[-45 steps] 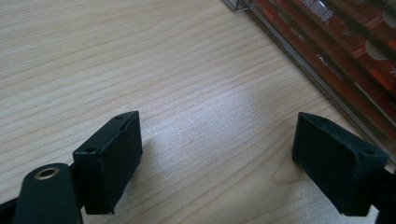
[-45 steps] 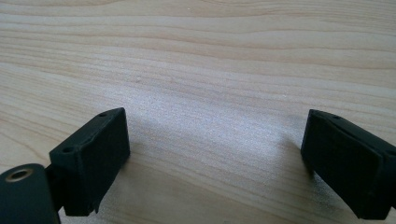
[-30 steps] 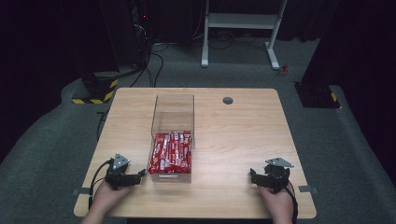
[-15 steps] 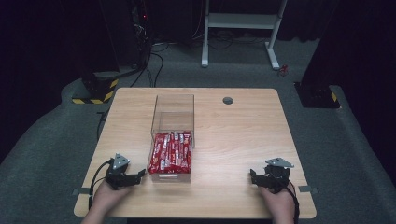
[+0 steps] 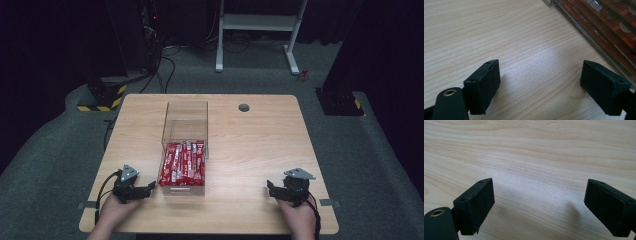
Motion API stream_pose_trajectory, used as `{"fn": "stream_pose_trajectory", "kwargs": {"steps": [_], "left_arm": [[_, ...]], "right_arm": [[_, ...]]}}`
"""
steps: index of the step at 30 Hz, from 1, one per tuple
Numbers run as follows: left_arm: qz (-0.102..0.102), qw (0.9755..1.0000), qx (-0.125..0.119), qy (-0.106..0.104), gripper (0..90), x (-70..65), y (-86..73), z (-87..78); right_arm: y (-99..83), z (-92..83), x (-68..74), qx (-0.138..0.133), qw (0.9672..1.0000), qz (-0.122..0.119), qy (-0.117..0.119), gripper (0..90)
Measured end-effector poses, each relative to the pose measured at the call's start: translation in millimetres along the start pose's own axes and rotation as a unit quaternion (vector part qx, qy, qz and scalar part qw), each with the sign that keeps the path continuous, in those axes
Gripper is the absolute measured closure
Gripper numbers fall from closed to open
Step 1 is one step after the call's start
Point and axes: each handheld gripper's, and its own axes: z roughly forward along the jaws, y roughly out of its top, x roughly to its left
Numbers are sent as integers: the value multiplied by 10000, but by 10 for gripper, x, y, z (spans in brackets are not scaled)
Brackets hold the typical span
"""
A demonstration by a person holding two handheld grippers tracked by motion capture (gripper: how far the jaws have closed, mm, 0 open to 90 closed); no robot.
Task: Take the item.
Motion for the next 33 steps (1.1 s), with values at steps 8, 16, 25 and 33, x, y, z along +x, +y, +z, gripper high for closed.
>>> {"fn": "stream_pose_trajectory", "kwargs": {"steps": [8, 16, 25, 33], "left_arm": [[-2, 10000, -3, -3, 166, 1, 0, 1], [-16, 10000, -2, 13, 166, 2, 0, 1], [-79, 9999, 8, 66, 157, 5, -1, 1], [-90, 9999, 23, 88, 154, 9, -4, -5]], "right_arm": [[49, -78, 36, -170, 9998, -92, 49, 96], [102, -137, 95, -317, 9993, -160, 113, 107], [187, -166, 182, -450, 9984, -284, 188, 112], [296, -201, 278, -576, 9976, -312, 238, 116]]}}
